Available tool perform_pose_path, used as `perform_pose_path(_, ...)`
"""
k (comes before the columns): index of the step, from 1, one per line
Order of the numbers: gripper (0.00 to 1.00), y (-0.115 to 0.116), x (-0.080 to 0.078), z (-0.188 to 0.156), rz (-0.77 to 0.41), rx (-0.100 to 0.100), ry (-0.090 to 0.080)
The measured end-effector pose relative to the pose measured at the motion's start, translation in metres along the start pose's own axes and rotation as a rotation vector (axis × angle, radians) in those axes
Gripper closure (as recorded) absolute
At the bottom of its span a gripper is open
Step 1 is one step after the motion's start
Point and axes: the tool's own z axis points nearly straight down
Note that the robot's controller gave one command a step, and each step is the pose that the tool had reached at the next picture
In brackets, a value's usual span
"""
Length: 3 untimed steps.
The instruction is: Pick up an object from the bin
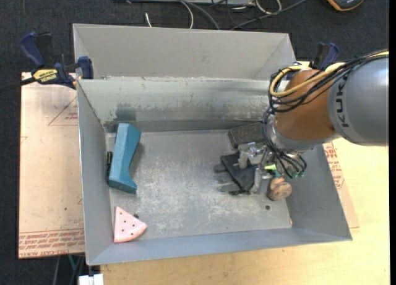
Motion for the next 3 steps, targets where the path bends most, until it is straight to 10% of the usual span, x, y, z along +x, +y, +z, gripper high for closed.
perform_pose_path(3, 1.00, -0.003, -0.007, -0.015, -0.219, 0.001, -0.003)
